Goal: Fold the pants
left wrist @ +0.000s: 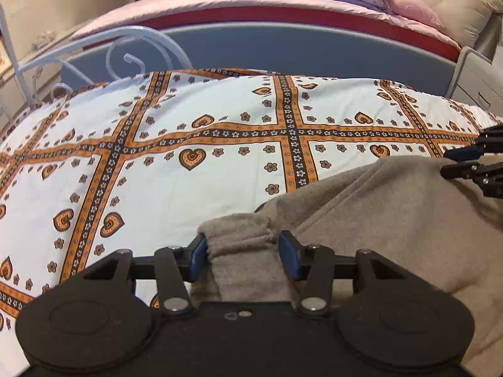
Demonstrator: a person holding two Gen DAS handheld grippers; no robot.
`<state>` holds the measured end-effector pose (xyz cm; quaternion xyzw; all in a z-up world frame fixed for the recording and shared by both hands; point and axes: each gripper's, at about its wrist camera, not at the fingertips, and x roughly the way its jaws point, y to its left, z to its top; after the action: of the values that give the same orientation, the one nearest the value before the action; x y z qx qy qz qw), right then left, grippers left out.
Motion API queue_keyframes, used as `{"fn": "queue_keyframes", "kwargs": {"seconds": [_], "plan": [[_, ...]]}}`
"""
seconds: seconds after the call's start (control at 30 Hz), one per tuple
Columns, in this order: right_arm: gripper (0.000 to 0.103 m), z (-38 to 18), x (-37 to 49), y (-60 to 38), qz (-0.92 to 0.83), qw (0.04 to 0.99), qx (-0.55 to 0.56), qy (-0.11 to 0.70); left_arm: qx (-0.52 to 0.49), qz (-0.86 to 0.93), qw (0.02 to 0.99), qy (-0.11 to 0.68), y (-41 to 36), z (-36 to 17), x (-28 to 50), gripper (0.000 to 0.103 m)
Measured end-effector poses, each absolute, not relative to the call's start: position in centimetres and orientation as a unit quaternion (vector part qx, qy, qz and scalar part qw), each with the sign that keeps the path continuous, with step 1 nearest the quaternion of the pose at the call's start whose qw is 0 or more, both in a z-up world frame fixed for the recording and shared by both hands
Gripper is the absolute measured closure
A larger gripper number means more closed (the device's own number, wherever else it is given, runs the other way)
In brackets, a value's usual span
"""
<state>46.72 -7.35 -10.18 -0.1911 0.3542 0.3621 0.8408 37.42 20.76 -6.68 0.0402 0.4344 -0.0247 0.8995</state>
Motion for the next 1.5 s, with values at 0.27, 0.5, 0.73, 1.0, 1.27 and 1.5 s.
{"fn": "queue_keyframes", "kwargs": {"seconds": [0.27,0.5,0.73,1.0,1.27,1.5], "plan": [[0.099,-7.1,43.8,-7.8,0.36,0.855,-0.18,0.327,0.016,-0.051,0.93,0.364,22.3,-4.4,34.4,0.102],[0.099,-2.7,36.7,-8.7,0.374,0.859,-0.199,0.289,-0.003,-0.073,0.943,0.324,20.6,-0.6,29.4,0.103],[0.102,0.0,25.3,-11.4,0.395,0.861,-0.208,0.243,-0.041,-0.094,0.957,0.271,20.5,1.3,19.3,0.103],[0.102,-2.7,12.3,-13.4,0.395,0.854,-0.223,0.254,-0.057,-0.05,0.936,0.344,20.1,-4.1,9.2,0.103],[0.102,-4.1,14.1,-14.4,0.299,0.903,-0.127,0.281,-0.15,-0.012,0.927,0.342,19.0,-1.4,9.6,0.092],[0.102,-2.4,15.5,-15.0,0.272,0.923,-0.079,0.261,-0.212,0.013,0.901,0.378,17.4,-3.1,11.9,0.076]]}}
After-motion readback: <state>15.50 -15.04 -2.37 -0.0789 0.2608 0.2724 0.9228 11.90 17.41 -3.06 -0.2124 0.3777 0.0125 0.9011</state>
